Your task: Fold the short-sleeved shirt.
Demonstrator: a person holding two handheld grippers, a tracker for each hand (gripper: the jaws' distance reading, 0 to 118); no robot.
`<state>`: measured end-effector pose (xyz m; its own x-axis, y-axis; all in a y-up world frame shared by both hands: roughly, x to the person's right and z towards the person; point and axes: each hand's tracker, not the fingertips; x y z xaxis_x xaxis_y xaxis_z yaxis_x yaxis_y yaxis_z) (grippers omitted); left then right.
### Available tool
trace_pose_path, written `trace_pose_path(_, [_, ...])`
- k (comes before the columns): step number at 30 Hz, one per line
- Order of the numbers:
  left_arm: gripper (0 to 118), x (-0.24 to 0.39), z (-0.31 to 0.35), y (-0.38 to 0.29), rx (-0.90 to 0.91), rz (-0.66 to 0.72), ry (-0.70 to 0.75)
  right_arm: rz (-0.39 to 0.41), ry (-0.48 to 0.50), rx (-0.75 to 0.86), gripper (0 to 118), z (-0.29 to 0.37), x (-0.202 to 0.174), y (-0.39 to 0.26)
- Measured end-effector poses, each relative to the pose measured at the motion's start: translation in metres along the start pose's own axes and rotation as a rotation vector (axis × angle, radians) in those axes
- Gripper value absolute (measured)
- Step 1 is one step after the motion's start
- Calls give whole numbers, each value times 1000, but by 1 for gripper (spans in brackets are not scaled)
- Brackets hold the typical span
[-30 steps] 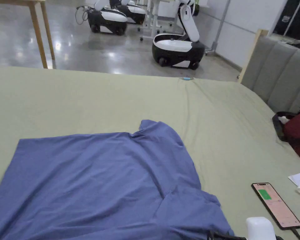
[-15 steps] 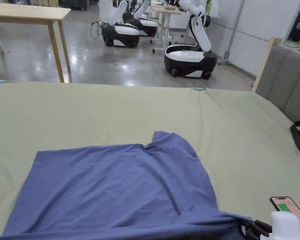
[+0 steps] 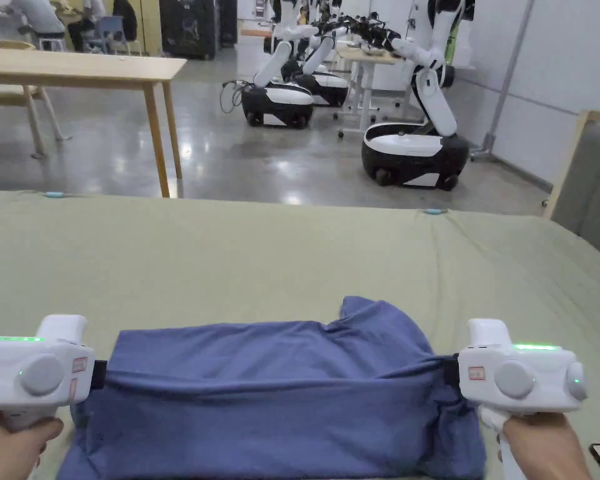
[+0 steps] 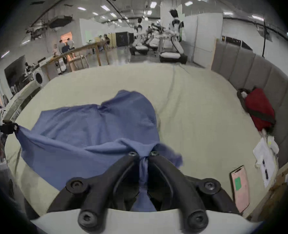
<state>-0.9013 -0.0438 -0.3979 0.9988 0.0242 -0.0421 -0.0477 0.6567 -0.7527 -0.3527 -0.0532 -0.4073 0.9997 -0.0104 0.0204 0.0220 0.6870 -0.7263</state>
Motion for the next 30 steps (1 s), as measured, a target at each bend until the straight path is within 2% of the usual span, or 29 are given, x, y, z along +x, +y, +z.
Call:
trace_pose_path(1, [6,-2,-6,-2,-5,22,-13,-18,-13,-2,15,-6,1,-4])
trace_pose_path(2, [17,-2,-7,-6,2,11,-8,-25,-13,21,51,-8,3,-9])
trace_pose_path(3, [43,0,-7,-9,14,-5,8,-33,-10,40,93,-6,3,-13])
trace_pose_path(4, [83,4,0,-12,57,-50,64,-36,-11,50,117,-3,4,-16])
trace_pose_path(5, [118,-3,-5,-15,102,-66,83,-34,10,61,118,6,5,-21])
trace_pose_path(7, [117,-1,19,-31,204,-70,43,-19,53,192,115,39,1,-32])
trace_pose_path(8, [118,5,36,-39,313,-78,23,10,52,221,115,56,-4,-40])
trace_pose_path(12, [118,16,77,-97,326,-80,85,148,70,373,115,118,-38,-91])
trace_pose_path(14, [116,28,101,-128,326,-65,83,134,92,375,112,134,-51,-118])
trace_pose_path(15, [111,31,104,-142,322,-55,97,122,110,370,104,136,-56,-126])
trace_pose_path(16, [102,33,106,-157,307,-37,126,103,109,383,83,140,-62,-139])
trace_pose_path(17, [70,35,109,-170,278,-17,138,108,95,385,37,143,-68,-149])
trace_pose_path(18, [23,35,109,-179,247,0,122,122,79,388,3,145,-73,-157])
trace_pose_path(19, [0,33,106,-187,220,11,98,125,67,409,1,146,-77,-162])
trace_pose_path(20, [0,32,106,-192,253,17,88,107,90,400,1,149,-77,-166])
trace_pose_path(21, [0,31,104,-195,196,8,46,79,141,372,1,149,-78,-168])
trace_pose_path(22, [0,30,102,-195,174,-2,42,57,145,362,1,151,-79,-171])
trace_pose_path(25, [0,24,106,-189,200,3,72,67,131,369,1,152,-79,-171])
trace_pose_path(26, [1,20,106,-185,208,27,61,59,131,363,1,152,-78,-171])
trace_pose_path(27, [12,18,105,-181,220,41,49,51,133,359,1,152,-77,-171])
trace_pose_path(28, [32,17,102,-176,228,38,57,47,133,355,1,153,-75,-171])
trace_pose_path(29, [82,15,96,-167,222,28,67,42,129,352,1,153,-73,-172])
trace_pose_path(30, [112,13,89,-161,209,21,69,38,127,352,1,153,-71,-172])
